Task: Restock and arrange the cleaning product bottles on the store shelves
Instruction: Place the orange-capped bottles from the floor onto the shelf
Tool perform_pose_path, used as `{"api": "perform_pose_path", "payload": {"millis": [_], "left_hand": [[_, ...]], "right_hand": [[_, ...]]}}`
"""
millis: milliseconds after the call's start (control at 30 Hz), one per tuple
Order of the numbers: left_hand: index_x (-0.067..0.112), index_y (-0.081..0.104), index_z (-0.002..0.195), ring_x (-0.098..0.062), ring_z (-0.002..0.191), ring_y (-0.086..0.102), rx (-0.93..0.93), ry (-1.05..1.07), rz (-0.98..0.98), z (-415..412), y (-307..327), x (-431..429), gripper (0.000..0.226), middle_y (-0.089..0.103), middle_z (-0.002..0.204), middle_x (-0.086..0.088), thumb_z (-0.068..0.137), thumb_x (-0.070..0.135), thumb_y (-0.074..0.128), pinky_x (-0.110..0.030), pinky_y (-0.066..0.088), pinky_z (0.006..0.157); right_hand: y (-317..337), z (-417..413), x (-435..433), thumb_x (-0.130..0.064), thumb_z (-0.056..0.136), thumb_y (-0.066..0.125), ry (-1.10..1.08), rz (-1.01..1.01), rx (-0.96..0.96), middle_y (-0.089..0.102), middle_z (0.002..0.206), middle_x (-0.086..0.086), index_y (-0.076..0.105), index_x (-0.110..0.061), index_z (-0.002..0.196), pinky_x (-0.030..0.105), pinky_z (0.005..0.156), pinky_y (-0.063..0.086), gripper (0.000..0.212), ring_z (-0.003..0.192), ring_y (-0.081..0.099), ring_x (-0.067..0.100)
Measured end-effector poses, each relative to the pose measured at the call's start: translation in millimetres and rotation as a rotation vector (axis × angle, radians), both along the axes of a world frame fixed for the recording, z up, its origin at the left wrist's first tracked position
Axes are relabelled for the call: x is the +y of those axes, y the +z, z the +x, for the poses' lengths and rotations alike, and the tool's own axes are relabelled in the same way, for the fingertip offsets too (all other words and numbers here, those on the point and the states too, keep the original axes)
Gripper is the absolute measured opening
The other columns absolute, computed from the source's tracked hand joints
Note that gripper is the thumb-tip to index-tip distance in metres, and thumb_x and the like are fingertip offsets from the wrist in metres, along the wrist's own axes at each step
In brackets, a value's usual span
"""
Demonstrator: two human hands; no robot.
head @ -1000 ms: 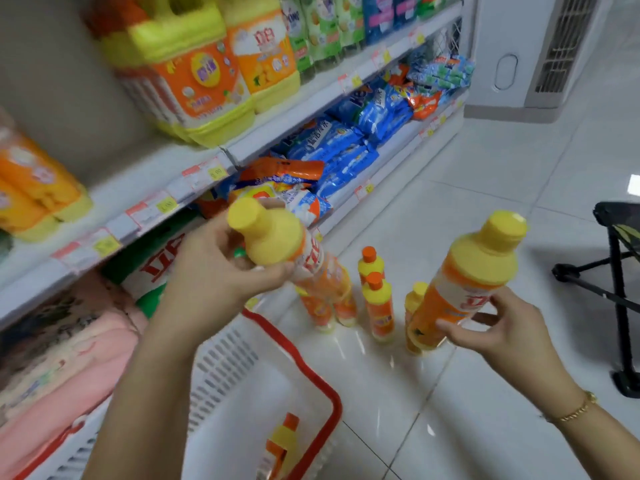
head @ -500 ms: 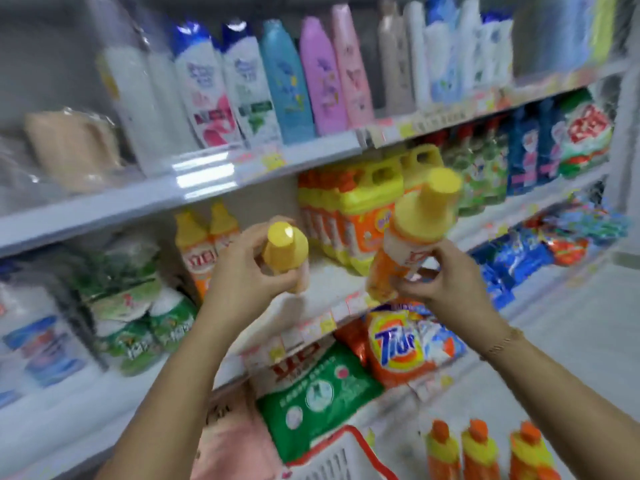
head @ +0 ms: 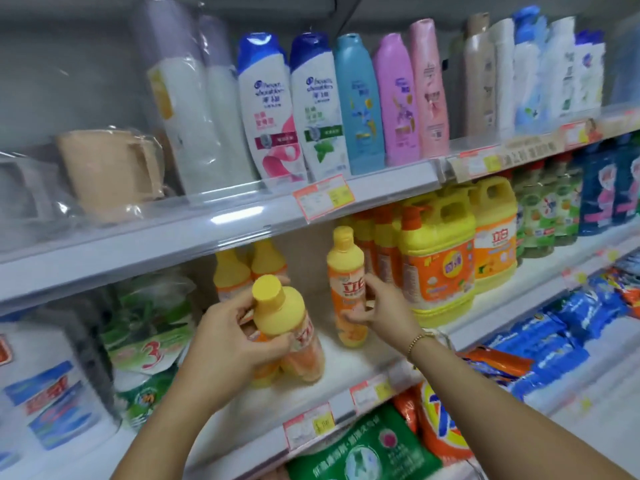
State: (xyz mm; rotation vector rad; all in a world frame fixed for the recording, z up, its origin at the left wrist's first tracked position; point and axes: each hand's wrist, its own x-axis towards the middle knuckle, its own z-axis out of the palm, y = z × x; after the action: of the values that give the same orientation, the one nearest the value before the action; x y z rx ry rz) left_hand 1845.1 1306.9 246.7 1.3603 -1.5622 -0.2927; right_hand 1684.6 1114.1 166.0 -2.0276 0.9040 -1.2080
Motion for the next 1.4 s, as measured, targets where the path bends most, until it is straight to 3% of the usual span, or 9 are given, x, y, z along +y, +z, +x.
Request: {"api": "perform_pose_path", "payload": {"millis": [100,233,467,800,900,1000,1233,1300,1400], "left_hand": [[0.052,0.066,0.103,-0.002,0.092,0.068,0.004,-0.040,0.075,10,4,-3,0.061,0.073,0.096,0.018,0.044,0.038,0.074,-0.023,0.054,0.080],[0.028,0.071,0.102,-0.005,0.095,0.069,0.086,-0.087,0.140,24,6,-10,0.057,0.073,0.100,0.013,0.045,0.031,0.077,-0.019,0.054,0.079],[0.021,0.066,0.114,-0.012,0.100,0.069,0.145,-0.141,0.200,42,8,-16,0.070,0.073,0.108,0.004,0.047,0.028,0.084,-0.020,0.054,0.080],[0.017,0.061,0.121,-0.015,0.104,0.068,0.198,-0.146,0.256,26,13,-24,0.067,0.072,0.111,0.002,0.058,0.005,0.080,-0.022,0.054,0.084],[0.015,0.060,0.120,-0.013,0.102,0.068,0.189,-0.133,0.251,21,15,-30,0.066,0.073,0.109,0.003,0.059,-0.002,0.077,-0.019,0.053,0.081],[0.015,0.060,0.122,-0.013,0.103,0.068,0.136,-0.099,0.245,13,18,-39,0.067,0.073,0.109,0.004,0.060,-0.002,0.081,-0.021,0.054,0.085],[0.027,0.056,0.117,0.004,0.100,0.065,0.355,-0.047,0.119,-13,2,-49,0.057,0.072,0.099,0.020,0.076,-0.010,0.069,-0.011,0.052,0.077],[0.026,0.060,0.118,0.006,0.099,0.064,0.265,0.071,0.069,-11,-21,-45,0.049,0.071,0.104,0.017,0.081,-0.005,0.068,-0.010,0.051,0.079],[0.023,0.069,0.114,0.008,0.092,0.063,-0.227,0.275,0.091,-4,-64,-32,0.029,0.066,0.102,0.022,0.085,0.017,0.070,-0.005,0.046,0.081]], "right_hand": [[6,34,-18,-0.015,0.069,0.083,0.001,0.076,0.039,0.062,0.090,-0.010,0.059,-0.016,0.101,0.005,0.062,0.040,0.040,0.077,0.057,0.001],[10,69,-44,-0.017,0.071,0.078,-0.007,0.095,0.164,0.070,0.106,0.009,0.061,-0.008,0.111,0.028,0.077,0.051,0.044,0.092,0.065,0.022],[16,94,-68,-0.025,0.079,0.075,0.060,0.162,0.242,0.064,0.120,0.009,0.052,-0.014,0.125,0.038,0.092,0.050,0.053,0.103,0.061,0.023],[14,62,-38,-0.020,0.079,0.076,0.094,0.219,0.205,0.058,0.130,0.010,0.044,-0.014,0.140,0.037,0.097,0.049,0.069,0.115,0.059,0.026],[16,26,13,0.002,0.083,0.068,0.406,0.239,-0.028,0.067,0.111,0.014,0.060,-0.014,0.118,0.032,0.091,0.053,0.040,0.100,0.064,0.016],[15,8,56,0.003,0.078,0.073,0.673,0.260,0.009,0.061,0.125,0.001,0.048,-0.020,0.134,0.029,0.095,0.051,0.066,0.116,0.057,0.008],[8,10,53,-0.025,0.072,0.081,0.231,0.008,0.105,0.066,0.106,-0.011,0.054,-0.030,0.117,0.028,0.084,0.051,0.053,0.096,0.060,0.005],[9,10,40,-0.023,0.071,0.081,0.164,0.010,0.114,0.067,0.107,-0.008,0.055,-0.027,0.116,0.032,0.084,0.052,0.052,0.097,0.061,0.008],[16,19,18,-0.021,0.069,0.083,0.093,0.067,0.144,0.069,0.109,-0.001,0.057,-0.018,0.116,0.032,0.084,0.052,0.053,0.093,0.064,0.014]]}}
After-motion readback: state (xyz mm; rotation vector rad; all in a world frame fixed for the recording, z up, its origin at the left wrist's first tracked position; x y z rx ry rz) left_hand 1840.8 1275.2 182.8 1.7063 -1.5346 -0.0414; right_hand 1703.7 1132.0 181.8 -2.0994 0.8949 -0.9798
